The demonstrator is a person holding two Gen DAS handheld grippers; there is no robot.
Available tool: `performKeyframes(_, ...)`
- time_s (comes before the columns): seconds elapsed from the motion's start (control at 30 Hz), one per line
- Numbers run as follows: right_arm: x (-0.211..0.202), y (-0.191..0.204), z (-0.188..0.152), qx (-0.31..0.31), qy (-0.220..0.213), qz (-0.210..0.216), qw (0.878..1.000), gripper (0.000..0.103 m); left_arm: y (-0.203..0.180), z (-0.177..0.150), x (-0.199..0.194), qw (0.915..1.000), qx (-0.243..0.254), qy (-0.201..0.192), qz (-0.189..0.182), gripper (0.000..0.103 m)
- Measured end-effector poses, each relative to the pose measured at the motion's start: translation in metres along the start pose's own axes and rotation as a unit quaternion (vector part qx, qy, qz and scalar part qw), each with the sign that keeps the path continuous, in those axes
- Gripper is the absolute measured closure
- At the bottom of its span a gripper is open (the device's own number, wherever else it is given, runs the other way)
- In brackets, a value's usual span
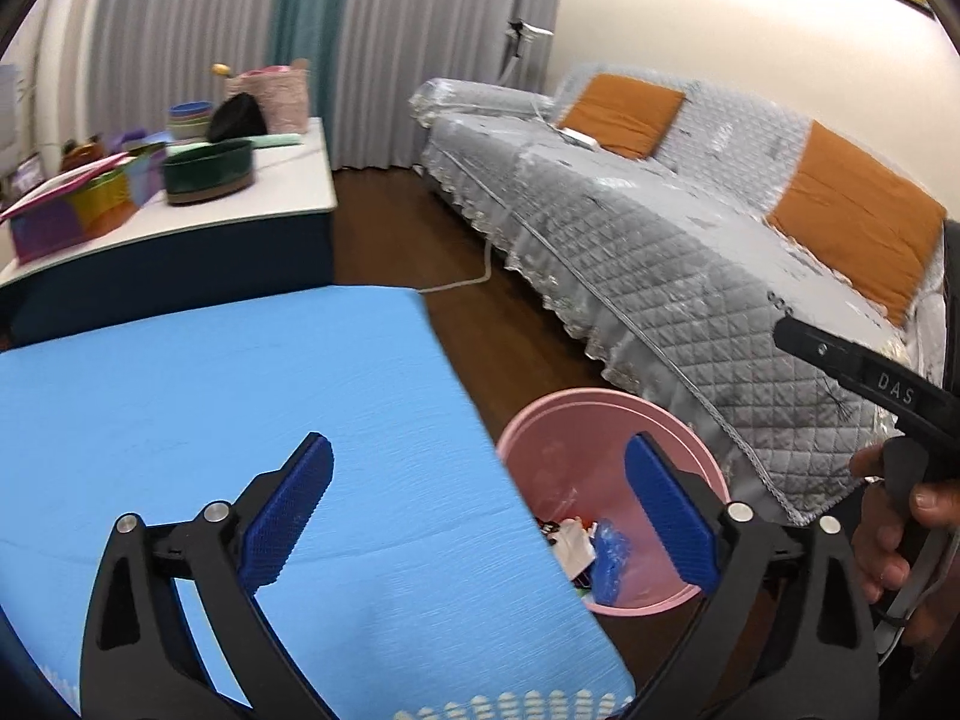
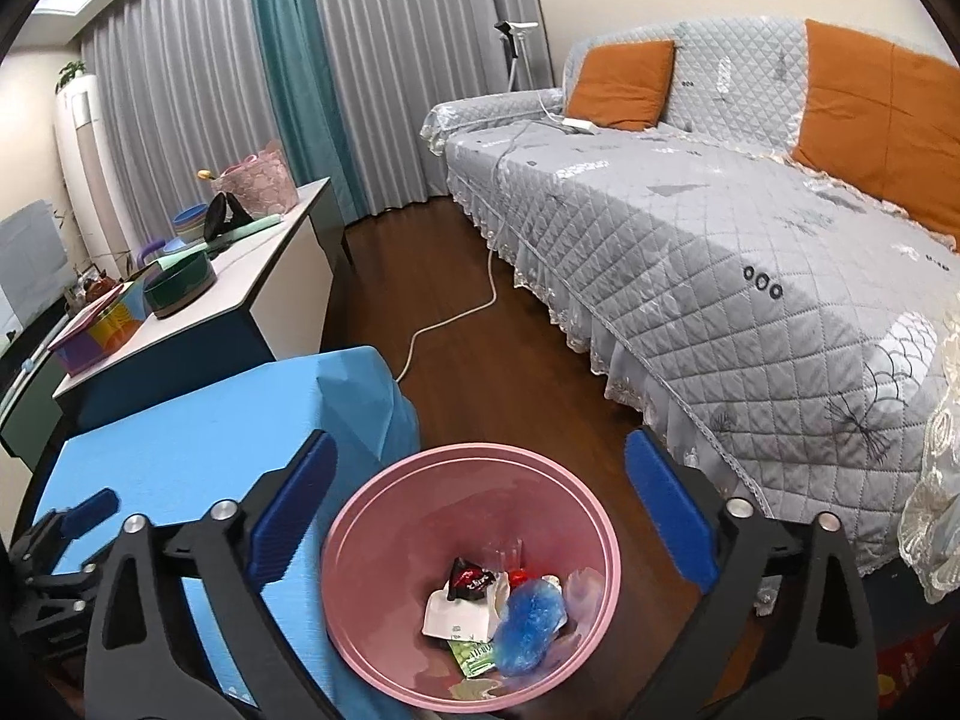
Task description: Collect trash
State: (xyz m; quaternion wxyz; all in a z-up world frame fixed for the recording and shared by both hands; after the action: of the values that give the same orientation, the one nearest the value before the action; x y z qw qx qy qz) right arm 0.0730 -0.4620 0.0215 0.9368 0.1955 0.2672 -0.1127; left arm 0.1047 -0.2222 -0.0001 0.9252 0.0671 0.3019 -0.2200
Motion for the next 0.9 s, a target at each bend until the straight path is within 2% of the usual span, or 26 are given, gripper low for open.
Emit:
performKeyframes(0.27,-0.020,0.030,-0.014,-0.034,-0.005,0.011,0.999,0.005,0.032,-0.005,-0.043,0.9988,-0.008,-0.018,0.045,0.008)
performKeyframes(0.5,-0.047,0.062,-0.055,-0.060,0.006,0.019,0.998,0.005,0.055,-0.031,-0.087,0.9966,-0.017,-0.024,0.077,0.008)
performKeyframes(0.77,-0.075,0.093,-0.101,-0.087,0.014,0.019,0.996,0.005,0.089,-0.077,-0.122,0.9891,-0.063,0.013,0.133,0.008)
performKeyframes(0.9,-0.083,0.105,-0.118,-0.096,0.017,0.016,0.995,0.005,0.100,-0.092,-0.137,0.9863,-0.074,0.014,0.146,0.008)
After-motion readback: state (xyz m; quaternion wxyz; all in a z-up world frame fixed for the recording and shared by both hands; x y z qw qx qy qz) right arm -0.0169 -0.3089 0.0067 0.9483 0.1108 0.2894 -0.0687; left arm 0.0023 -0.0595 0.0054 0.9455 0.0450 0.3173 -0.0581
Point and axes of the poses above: each gripper's, at about its wrist camera, not at the fingertips, and x roughly the way its jaws point, y to its left, z to its top, the point moved 6 cm from there along x, roughly the way its jaws point, and after that the axes turned 10 degrees about x, right-handed, at the moved point
